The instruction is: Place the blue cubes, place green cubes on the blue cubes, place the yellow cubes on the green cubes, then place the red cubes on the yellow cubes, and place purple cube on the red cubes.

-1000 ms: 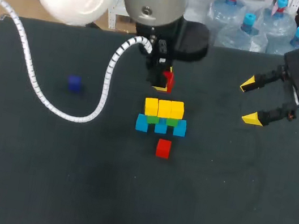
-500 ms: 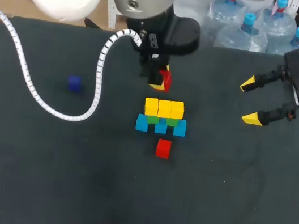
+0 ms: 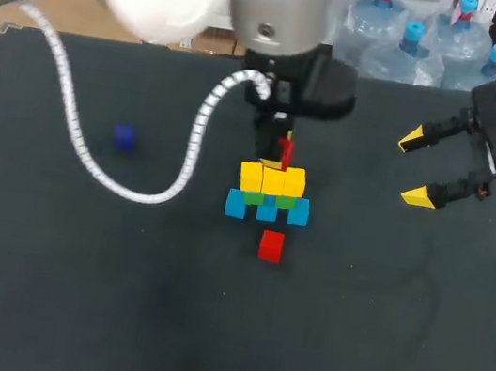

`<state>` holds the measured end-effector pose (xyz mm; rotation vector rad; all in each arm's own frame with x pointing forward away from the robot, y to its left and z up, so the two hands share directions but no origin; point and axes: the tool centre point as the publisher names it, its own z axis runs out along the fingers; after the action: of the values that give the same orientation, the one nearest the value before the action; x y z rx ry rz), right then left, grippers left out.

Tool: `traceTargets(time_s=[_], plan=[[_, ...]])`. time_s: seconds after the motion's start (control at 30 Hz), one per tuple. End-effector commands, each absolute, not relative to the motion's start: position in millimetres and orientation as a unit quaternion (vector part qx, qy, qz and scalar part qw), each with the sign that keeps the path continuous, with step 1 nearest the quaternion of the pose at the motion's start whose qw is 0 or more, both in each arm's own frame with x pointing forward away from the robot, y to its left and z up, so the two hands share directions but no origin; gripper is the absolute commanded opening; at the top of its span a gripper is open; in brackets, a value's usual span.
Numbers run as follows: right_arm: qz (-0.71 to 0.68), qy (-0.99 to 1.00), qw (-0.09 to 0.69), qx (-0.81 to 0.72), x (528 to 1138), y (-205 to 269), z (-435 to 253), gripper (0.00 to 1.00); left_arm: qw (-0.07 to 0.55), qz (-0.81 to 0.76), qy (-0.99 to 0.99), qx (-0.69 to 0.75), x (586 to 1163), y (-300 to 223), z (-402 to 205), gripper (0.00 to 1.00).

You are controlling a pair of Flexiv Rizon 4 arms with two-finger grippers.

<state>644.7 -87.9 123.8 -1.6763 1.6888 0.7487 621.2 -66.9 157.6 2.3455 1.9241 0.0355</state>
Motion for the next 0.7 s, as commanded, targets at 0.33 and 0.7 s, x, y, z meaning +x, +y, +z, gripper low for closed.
traceTargets(time_s=[0.33, 0.7], plan=[[0.284, 0.641, 0.319, -0.637, 644.5, -87.7, 123.5, 1.0, -0.01, 0.04, 0.667, 0.744, 617.3, -71.0, 138.7, 0.0], [0.284, 0.641, 0.319, -0.637, 644.5, -87.7, 123.5, 1.0, 0.042, -0.002, 0.692, 0.721, 619.1, -48.5, 119.3, 0.0]])
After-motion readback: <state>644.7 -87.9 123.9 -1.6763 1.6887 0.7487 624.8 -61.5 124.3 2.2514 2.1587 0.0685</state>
